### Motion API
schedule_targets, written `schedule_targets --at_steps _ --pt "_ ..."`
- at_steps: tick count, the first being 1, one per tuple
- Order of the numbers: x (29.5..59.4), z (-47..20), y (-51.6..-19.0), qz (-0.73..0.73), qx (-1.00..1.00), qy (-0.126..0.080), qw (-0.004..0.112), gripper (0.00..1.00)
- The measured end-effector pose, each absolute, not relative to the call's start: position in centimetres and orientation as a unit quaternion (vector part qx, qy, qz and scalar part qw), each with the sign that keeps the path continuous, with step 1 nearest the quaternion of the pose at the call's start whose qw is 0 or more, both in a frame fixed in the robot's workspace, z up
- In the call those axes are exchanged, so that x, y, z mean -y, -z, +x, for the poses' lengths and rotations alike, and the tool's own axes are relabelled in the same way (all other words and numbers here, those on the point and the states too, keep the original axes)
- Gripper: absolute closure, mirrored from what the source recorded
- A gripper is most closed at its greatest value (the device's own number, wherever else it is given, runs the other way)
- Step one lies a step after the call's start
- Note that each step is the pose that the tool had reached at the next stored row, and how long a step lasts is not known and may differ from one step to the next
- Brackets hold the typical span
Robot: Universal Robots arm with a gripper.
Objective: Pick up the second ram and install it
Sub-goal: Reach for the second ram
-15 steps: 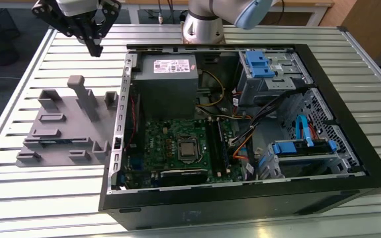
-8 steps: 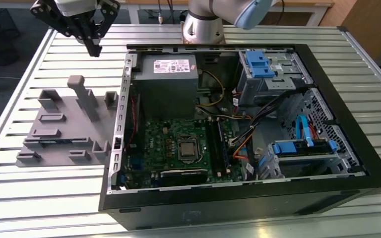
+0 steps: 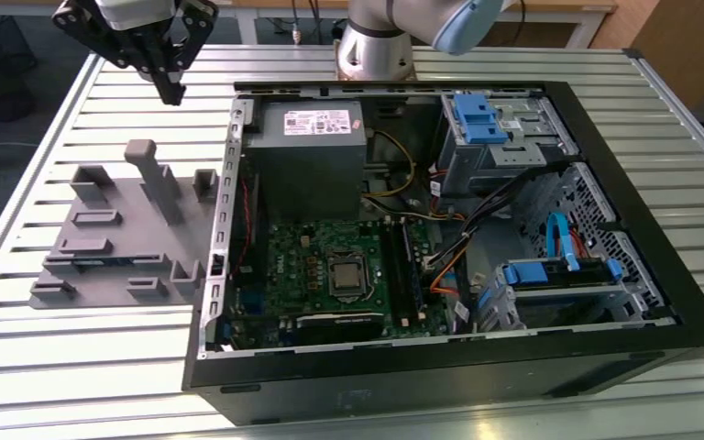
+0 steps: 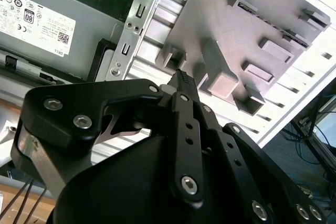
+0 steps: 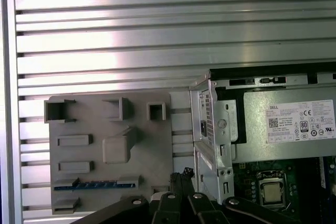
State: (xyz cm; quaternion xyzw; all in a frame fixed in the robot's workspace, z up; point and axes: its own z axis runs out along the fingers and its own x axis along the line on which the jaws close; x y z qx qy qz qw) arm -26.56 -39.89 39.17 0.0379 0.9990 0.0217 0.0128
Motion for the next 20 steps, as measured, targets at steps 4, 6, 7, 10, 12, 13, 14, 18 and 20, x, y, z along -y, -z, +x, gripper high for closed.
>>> schedule_targets --at_steps 4,6,7,10,12,13,14,18,20 --pt "39.89 -26.67 -39.17 0.038 -0.999 -0.022 0.013 0.89" --pt "39.89 -26.73 -39.17 0.038 -0.999 -0.022 0.013 0.89" --pt "39.89 -26.75 -39.17 0.038 -0.999 -0.022 0.013 0.89" --pt "39.89 -26.83 -39.17 0.038 -0.999 -0.022 0.013 0.89" --pt "39.89 -26.88 -39.17 0.038 -0.999 -0.022 0.013 0.89" --pt "39.89 -26.89 -39.17 0.038 -0.999 -0.022 0.013 0.89" --pt "39.89 -26.93 -39.17 0.038 -0.999 -0.022 0.013 0.89" --pt "39.89 -27.02 -39.17 0.038 -0.999 -0.022 0.013 0.89" --pt "39.89 -27.07 -39.17 0.038 -0.999 -0.022 0.013 0.89"
